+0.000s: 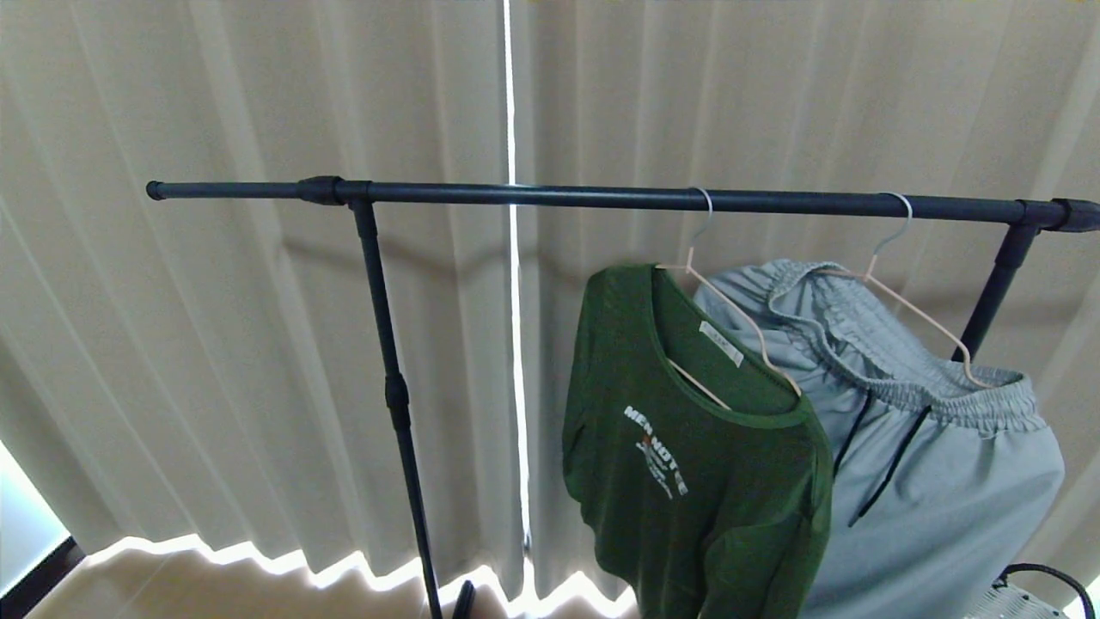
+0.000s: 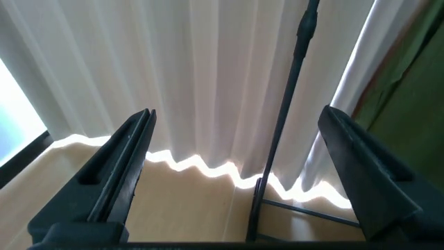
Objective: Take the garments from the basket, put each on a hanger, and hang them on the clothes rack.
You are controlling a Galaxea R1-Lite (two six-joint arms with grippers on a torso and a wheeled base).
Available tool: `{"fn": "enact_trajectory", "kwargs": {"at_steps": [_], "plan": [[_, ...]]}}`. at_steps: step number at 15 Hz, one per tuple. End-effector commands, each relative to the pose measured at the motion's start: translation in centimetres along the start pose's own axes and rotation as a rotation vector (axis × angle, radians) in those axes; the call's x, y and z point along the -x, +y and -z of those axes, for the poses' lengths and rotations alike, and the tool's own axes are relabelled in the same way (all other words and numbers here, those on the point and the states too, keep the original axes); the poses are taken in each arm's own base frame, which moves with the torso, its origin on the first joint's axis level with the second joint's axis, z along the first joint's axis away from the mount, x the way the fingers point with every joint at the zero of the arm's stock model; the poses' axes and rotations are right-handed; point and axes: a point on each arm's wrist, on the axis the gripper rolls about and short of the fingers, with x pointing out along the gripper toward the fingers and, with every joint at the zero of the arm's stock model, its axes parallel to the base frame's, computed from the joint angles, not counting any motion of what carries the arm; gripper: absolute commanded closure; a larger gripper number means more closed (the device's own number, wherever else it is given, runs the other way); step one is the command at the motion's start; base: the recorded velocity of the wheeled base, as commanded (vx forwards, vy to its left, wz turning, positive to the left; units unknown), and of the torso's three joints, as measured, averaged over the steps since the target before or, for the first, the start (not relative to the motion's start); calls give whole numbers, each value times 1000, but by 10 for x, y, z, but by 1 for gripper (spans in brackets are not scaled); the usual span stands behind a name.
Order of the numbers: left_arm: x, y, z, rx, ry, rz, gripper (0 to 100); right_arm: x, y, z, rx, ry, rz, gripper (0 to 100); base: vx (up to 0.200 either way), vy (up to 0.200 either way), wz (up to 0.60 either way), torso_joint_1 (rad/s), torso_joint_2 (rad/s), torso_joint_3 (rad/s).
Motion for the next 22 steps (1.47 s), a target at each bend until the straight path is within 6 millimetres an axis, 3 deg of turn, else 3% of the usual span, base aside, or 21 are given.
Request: {"fn": "enact_trajectory", "kwargs": {"at_steps": [1, 4, 6, 19, 22], "plan": [[0, 0, 0, -1, 1, 0, 0, -7, 3, 9, -43, -19, -71, 0, 0, 0, 0, 0, 0, 0], [1, 0, 0, -9, -19, 67, 0, -9, 4, 10, -91, -40, -83, 0, 0, 0, 0, 0, 0, 0], [7, -1, 1, -14, -95, 225, 0, -9, 4, 11, -91, -41, -81, 0, 0, 0, 0, 0, 0, 0], [6, -1, 2, -14, -93, 227, 0, -10, 4, 11, -117, -45, -81, 0, 0, 0, 0, 0, 0, 0], [7, -1, 2, -15, -95, 227, 0, -12, 6, 11, -103, -98, -160, 0, 0, 0, 0, 0, 0, 0]]}}
